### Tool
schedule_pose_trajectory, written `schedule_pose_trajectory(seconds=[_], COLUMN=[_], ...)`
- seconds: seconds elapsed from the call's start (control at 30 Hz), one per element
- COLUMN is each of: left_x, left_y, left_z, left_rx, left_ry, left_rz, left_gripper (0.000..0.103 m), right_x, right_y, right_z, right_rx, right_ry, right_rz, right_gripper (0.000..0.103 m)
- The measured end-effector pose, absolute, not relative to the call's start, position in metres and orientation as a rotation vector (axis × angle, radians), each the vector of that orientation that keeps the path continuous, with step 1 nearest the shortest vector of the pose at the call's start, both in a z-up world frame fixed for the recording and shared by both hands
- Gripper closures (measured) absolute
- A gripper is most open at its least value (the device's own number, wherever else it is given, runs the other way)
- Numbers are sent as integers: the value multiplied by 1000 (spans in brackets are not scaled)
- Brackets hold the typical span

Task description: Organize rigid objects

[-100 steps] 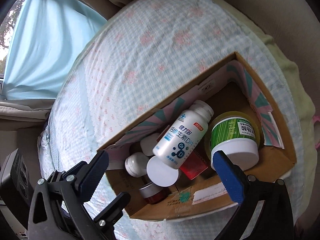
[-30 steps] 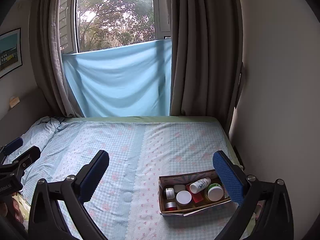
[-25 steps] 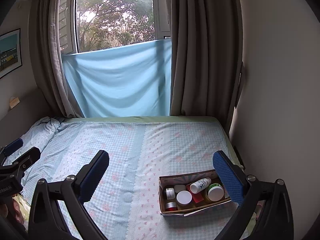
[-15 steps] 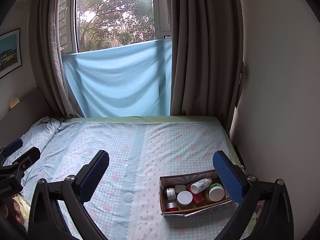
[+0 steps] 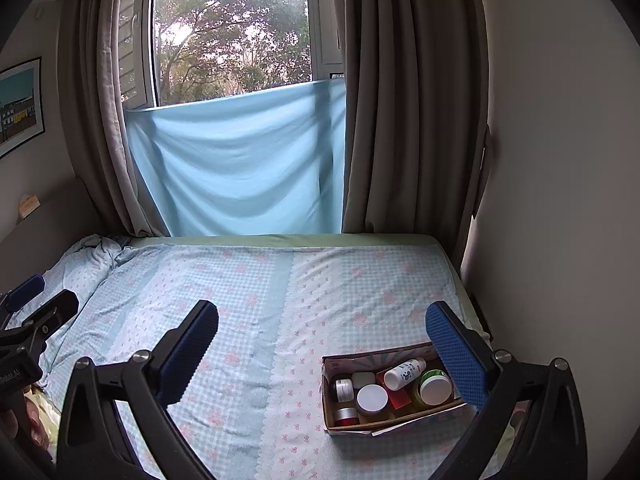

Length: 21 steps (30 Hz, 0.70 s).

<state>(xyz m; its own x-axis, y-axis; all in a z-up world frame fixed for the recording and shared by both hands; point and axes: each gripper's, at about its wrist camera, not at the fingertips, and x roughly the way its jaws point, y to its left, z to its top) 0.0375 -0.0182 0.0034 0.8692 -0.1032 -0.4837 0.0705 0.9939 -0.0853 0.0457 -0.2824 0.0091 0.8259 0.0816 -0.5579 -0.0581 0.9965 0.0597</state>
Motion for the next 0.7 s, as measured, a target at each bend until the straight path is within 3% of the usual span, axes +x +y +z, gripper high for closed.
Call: schedule_pose_trajectory(seconds=[0.7], left_x=[38], left_y=[-25], left_z=[8], left_rx=[-12], left_ry=[420], left_rz=[-35], left_gripper=[0], right_x=[59], right_y=[-276], right_z=[9], right_rx=[33], right_ry=[588], right_rz=[73], right_gripper=[0])
